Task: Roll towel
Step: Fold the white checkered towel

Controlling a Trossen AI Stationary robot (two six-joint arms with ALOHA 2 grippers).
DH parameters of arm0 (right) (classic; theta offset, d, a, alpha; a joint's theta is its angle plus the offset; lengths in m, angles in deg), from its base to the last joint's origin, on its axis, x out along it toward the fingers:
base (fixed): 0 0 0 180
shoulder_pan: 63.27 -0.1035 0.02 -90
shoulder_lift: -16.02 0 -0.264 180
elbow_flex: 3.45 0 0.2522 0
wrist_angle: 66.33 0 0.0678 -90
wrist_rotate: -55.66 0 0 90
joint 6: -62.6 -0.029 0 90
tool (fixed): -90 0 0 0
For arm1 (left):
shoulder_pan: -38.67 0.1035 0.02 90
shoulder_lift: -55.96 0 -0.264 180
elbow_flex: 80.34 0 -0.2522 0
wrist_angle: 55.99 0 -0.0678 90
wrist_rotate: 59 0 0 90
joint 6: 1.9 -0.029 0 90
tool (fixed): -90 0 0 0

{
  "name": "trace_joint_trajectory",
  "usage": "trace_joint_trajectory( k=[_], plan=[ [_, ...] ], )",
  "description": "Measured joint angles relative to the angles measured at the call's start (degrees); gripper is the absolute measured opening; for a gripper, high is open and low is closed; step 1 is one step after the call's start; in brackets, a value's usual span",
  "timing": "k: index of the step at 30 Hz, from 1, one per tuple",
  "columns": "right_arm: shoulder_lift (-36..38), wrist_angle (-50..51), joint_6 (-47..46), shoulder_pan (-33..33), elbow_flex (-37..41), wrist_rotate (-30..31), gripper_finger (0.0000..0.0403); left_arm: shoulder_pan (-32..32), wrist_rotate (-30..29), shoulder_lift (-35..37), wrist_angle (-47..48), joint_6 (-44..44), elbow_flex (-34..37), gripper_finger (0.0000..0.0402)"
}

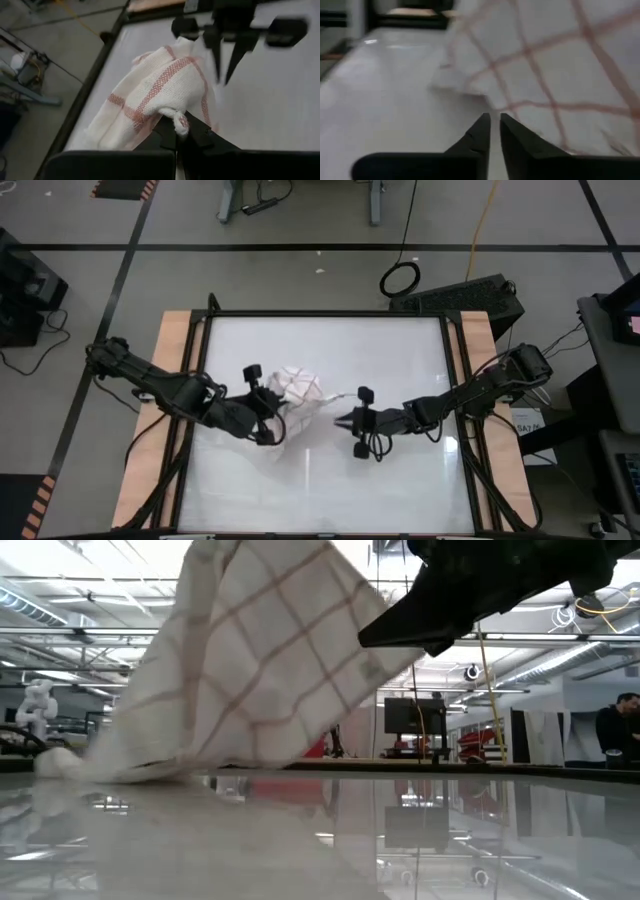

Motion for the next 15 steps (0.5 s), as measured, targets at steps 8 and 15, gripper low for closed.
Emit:
trace_joint_trajectory(
  k=[8,15],
  plan=[
    [3.0,0.1,7.3,-1.0,0.0,12.7,0.0161,0.2,-0.2,0.0,0.0,-4.8,-3.7,0.0014],
    [11.2,4.4,11.7,-5.4,0.0,21.8,0.0218,1.9,-0.5,0.0,1.1,-4.1,-3.8,0.0017]
  ],
)
